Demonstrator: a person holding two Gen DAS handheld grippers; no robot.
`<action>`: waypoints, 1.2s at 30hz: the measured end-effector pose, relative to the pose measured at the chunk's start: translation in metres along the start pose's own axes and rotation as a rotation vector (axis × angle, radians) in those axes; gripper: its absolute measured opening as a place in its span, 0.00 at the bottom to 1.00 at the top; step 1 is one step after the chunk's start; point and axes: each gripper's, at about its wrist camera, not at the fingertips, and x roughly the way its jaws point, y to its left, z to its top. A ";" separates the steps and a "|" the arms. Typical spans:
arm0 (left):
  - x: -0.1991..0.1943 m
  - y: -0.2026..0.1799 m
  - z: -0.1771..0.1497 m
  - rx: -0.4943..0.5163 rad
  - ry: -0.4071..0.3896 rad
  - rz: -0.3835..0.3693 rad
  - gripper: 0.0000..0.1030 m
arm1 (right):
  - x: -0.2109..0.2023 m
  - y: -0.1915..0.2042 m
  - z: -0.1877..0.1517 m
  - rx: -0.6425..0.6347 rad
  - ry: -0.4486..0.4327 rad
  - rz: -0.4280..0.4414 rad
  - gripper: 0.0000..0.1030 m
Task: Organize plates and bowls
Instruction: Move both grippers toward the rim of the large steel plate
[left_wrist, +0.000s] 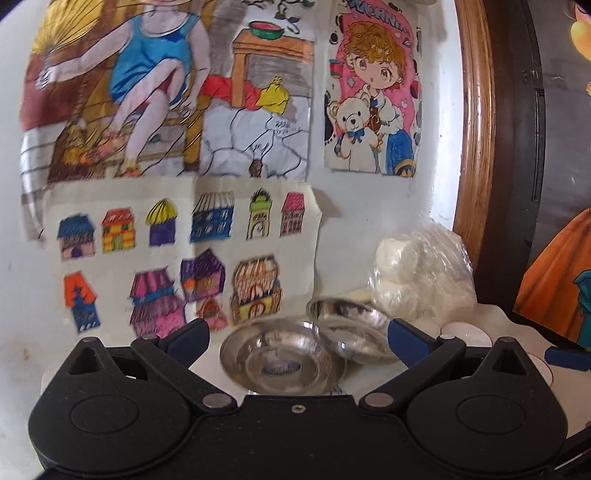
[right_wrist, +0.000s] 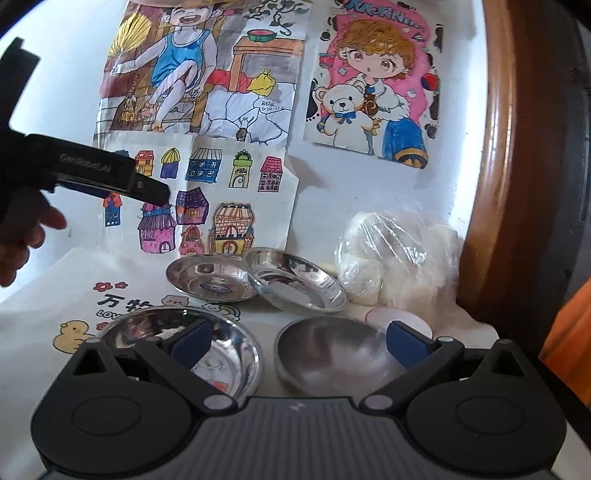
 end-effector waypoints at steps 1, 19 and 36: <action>0.004 -0.002 0.003 0.011 -0.008 0.003 0.99 | 0.003 -0.004 0.003 -0.006 -0.004 0.008 1.00; 0.138 0.011 0.020 -0.212 0.267 -0.079 0.99 | 0.157 -0.071 0.069 0.041 0.234 0.282 1.00; 0.186 0.017 0.014 -0.301 0.367 -0.083 0.63 | 0.258 -0.093 0.068 0.168 0.459 0.202 0.89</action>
